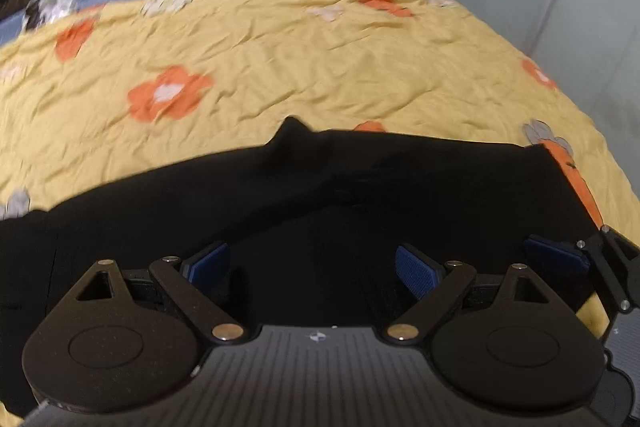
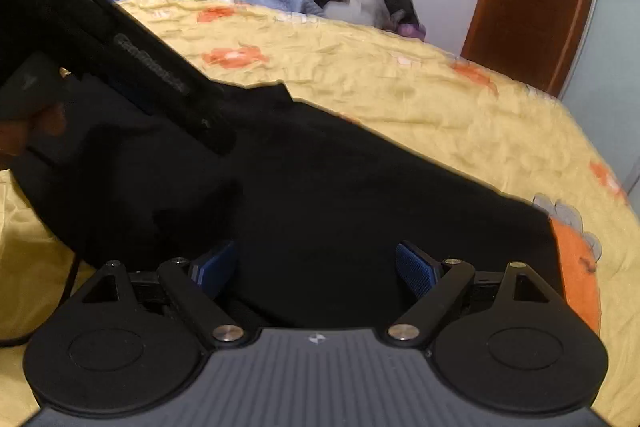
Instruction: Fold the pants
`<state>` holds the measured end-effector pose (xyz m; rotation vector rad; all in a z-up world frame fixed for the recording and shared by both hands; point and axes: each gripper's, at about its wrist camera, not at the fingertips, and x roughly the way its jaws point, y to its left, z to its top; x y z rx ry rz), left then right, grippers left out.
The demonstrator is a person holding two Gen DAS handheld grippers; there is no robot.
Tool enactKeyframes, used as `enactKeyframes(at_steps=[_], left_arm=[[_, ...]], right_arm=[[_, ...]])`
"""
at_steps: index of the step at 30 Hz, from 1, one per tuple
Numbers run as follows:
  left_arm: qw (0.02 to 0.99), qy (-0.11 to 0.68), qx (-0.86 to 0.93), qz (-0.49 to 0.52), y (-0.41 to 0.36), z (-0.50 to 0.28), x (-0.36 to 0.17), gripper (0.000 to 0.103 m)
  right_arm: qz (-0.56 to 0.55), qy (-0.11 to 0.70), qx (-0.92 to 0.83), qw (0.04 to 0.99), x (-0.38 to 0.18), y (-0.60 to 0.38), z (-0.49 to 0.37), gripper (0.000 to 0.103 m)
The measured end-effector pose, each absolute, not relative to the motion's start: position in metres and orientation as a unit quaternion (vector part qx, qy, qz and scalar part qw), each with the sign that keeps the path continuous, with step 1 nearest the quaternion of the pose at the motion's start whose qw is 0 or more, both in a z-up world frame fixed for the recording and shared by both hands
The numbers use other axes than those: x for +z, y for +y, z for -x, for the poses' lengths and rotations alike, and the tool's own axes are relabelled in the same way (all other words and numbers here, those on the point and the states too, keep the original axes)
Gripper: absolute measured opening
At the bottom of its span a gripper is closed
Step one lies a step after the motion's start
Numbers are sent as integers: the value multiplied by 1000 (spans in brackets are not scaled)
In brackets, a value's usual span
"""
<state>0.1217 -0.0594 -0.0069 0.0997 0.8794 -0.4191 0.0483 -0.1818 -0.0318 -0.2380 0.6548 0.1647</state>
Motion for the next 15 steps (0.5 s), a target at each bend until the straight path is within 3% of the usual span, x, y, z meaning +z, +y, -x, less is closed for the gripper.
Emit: enactKeyframes(at_steps=[5,8,11,15], left_arm=[[868,426,-245,73,-62,-149,-4,96],[861,455,-222,39,-88,-174,-17,93],[863,464,-198,-7,-102,-183,-27,85],[879,432,-195,52,-64,-161,-5,88]], right_arm=[[53,315,89,943,-19,-194,-47,88],[22,321,103,941,-21,-191,-54,88],[74,336,106,933,-31,-174,-53,91],[105,293,86,946,-14,-173,-33,91]])
